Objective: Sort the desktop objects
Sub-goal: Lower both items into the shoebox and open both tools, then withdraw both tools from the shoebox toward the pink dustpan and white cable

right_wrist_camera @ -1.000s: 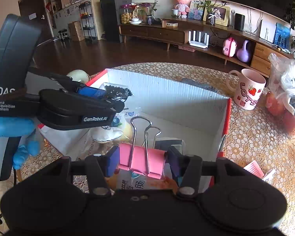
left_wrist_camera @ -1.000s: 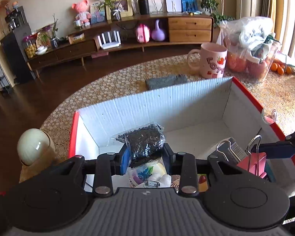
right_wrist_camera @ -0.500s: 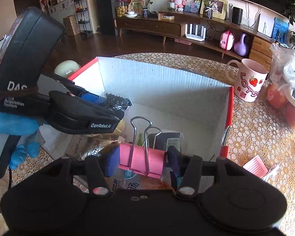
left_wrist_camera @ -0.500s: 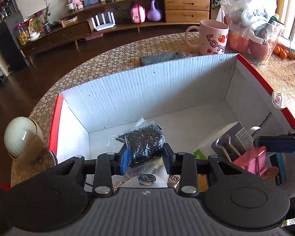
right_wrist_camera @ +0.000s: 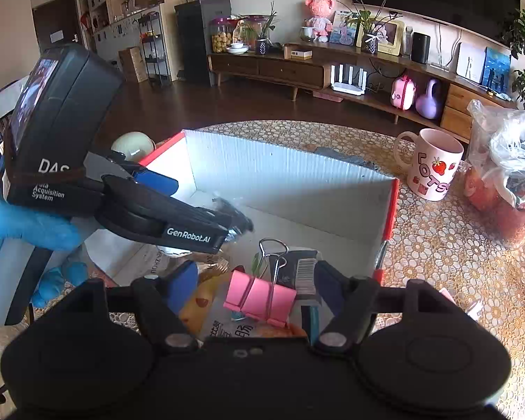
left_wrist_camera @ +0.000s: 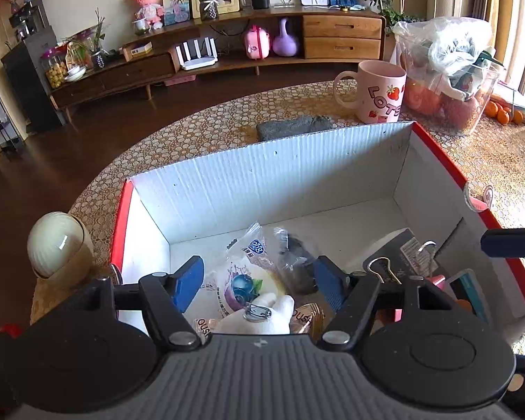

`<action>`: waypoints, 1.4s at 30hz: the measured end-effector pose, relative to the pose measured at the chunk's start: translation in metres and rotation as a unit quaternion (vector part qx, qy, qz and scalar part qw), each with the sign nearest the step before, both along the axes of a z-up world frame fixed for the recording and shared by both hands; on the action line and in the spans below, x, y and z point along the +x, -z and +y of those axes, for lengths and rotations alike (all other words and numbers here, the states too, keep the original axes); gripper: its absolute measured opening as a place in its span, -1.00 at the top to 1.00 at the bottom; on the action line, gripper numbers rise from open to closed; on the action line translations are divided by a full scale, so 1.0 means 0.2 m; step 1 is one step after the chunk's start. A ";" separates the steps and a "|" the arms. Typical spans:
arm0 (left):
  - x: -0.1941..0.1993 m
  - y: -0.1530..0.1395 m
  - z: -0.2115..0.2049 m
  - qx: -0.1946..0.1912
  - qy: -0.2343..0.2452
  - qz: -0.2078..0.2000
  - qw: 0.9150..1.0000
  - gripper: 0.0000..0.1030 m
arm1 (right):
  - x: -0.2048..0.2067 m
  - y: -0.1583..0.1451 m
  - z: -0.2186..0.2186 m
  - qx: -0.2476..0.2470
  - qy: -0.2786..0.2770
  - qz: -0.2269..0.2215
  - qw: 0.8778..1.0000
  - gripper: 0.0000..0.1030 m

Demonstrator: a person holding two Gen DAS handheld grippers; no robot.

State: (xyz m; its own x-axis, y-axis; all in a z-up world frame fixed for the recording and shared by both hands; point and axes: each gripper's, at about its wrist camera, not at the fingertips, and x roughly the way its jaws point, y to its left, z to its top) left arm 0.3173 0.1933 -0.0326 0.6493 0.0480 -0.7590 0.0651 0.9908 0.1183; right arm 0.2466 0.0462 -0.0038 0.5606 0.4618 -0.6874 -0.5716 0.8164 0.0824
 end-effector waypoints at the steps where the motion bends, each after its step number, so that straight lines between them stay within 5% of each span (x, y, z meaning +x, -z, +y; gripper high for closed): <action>1: -0.01 -0.01 0.00 0.000 -0.001 -0.002 1.000 -0.45 | -0.01 -0.01 -0.01 0.002 0.000 0.000 1.000 -0.46; 4: -0.05 -0.05 -0.01 -0.005 -0.001 -0.009 1.000 -0.50 | -0.04 -0.05 -0.05 0.011 -0.001 -0.007 1.000 -0.64; 19: -0.27 -0.18 -0.09 -0.016 -0.007 -0.038 0.999 -0.65 | -0.22 -0.22 -0.30 0.045 0.009 -0.029 0.999 -0.76; 24: -0.35 -0.20 -0.13 -0.017 -0.005 -0.052 0.998 -0.99 | -0.27 -0.25 -0.39 0.056 0.016 -0.034 0.998 -0.84; 42: -0.61 -0.25 -0.43 -0.045 0.030 -0.069 0.996 -1.00 | -0.37 -0.23 -0.81 0.072 0.071 -0.033 0.994 -0.85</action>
